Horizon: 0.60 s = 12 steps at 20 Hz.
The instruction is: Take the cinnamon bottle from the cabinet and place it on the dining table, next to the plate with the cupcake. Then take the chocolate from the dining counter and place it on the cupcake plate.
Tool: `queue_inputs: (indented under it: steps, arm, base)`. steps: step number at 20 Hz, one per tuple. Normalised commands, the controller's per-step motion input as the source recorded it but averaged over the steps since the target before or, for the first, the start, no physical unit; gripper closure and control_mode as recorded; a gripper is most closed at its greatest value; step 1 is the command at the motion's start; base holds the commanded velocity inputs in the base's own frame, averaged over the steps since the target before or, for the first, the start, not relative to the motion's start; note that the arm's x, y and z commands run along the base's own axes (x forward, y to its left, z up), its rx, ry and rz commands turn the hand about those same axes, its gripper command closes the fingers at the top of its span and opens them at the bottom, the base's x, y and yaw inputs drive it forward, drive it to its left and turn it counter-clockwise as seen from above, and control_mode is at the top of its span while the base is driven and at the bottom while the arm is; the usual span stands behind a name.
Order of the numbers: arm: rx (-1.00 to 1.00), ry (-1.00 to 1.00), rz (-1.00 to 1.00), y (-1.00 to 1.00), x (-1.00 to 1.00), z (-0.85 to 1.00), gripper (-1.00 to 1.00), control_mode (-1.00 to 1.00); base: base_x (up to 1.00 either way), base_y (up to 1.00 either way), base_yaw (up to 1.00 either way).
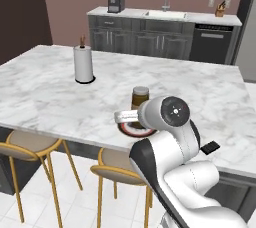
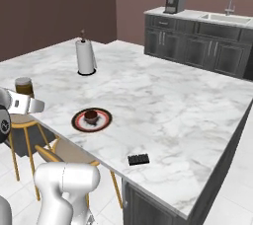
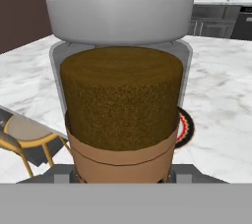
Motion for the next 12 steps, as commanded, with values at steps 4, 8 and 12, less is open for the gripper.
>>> queue_inputs:
  steps: [4,8,12]
  arm:
    - [0.0,0.0,0.0,0.0,0.0,0.0,1.0,1.0]
    - [0.0,0.0,0.0,0.0,0.0,0.0,1.0,1.0]
    - [0.0,0.0,0.0,0.0,0.0,0.0,1.0,1.0]
  base:
    - [0.41,0.12,-0.11]
    - [0.06,0.01,0.0]
    - [0.0,0.0,0.0]
